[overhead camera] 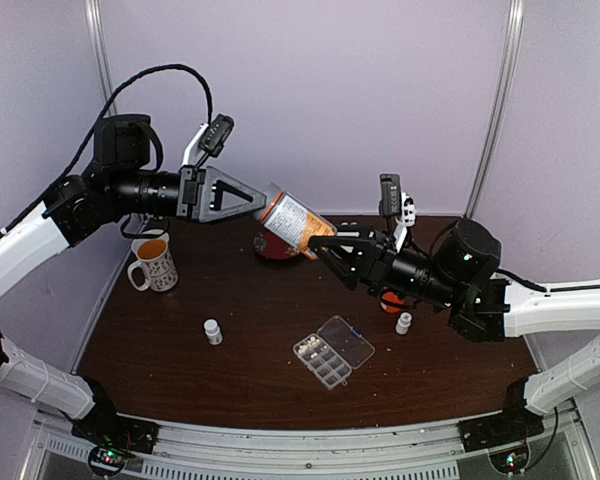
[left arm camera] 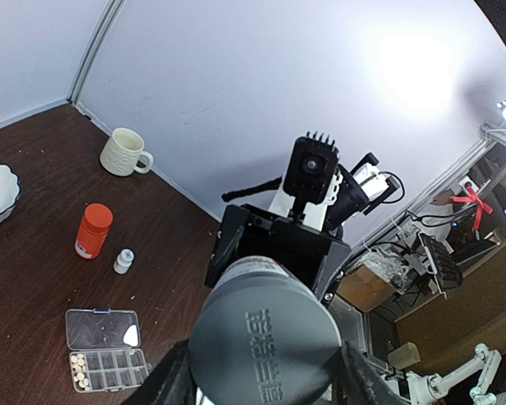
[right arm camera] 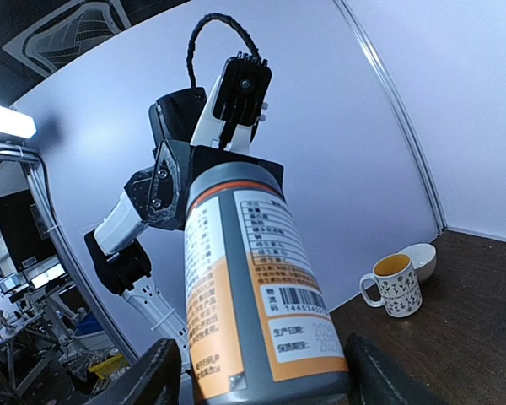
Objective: Sort the pills into containers
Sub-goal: Pass from the left arm to the right
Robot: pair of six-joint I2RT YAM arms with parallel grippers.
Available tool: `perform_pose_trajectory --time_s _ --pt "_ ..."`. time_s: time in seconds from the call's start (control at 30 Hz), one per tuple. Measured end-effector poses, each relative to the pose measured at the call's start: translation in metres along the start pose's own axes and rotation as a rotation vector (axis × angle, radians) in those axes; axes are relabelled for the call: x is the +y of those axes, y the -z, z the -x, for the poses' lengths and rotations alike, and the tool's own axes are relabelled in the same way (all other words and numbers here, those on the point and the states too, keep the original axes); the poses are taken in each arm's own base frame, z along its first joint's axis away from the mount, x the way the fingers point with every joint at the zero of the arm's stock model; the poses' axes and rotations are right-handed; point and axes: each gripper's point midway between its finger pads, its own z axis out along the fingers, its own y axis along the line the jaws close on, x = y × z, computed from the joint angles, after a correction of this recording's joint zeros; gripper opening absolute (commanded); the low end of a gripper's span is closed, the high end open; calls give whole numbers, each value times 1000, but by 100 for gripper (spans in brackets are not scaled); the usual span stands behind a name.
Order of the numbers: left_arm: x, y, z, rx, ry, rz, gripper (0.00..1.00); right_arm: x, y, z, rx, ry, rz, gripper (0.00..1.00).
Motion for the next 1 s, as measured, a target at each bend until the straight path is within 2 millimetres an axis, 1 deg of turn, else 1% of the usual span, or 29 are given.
perform_pose_trajectory --time_s 0.17,0.3,0.37,0.4,0.43,0.47,0.5,0.57,0.67,0.8,0.87,0.9,1.0 --pt "-5 1 0 -1 2 -20 29 4 0 -1 8 14 28 53" --pt "-5 1 0 -2 5 -30 27 6 0 -3 16 34 41 48" --pt "-5 1 -1 0 7 -32 26 6 0 -4 22 41 42 48" --pt "-5 1 -1 1 7 -34 26 6 0 -5 26 48 41 50" --pt "-5 0 -2 1 6 -35 26 5 0 -5 29 56 40 58" --pt "-5 0 -2 2 6 -36 26 5 0 -6 31 63 38 68" --pt "-5 0 -2 2 6 -36 26 4 0 -6 34 71 36 75" --pt "-4 0 -2 3 17 -35 26 3 -1 -9 48 92 30 81" --pt "-2 -1 -4 6 30 -34 26 0 -1 -15 78 129 16 83" --pt "1 -2 -7 11 44 -31 26 -4 -1 -21 102 158 5 71" --pt "1 -2 -7 11 46 -32 26 -4 -1 -22 107 166 4 70" --pt "1 -2 -7 10 46 -32 26 -4 0 -22 108 168 4 72" --pt "0 -2 -7 8 44 -34 26 -4 0 -22 109 168 3 89"
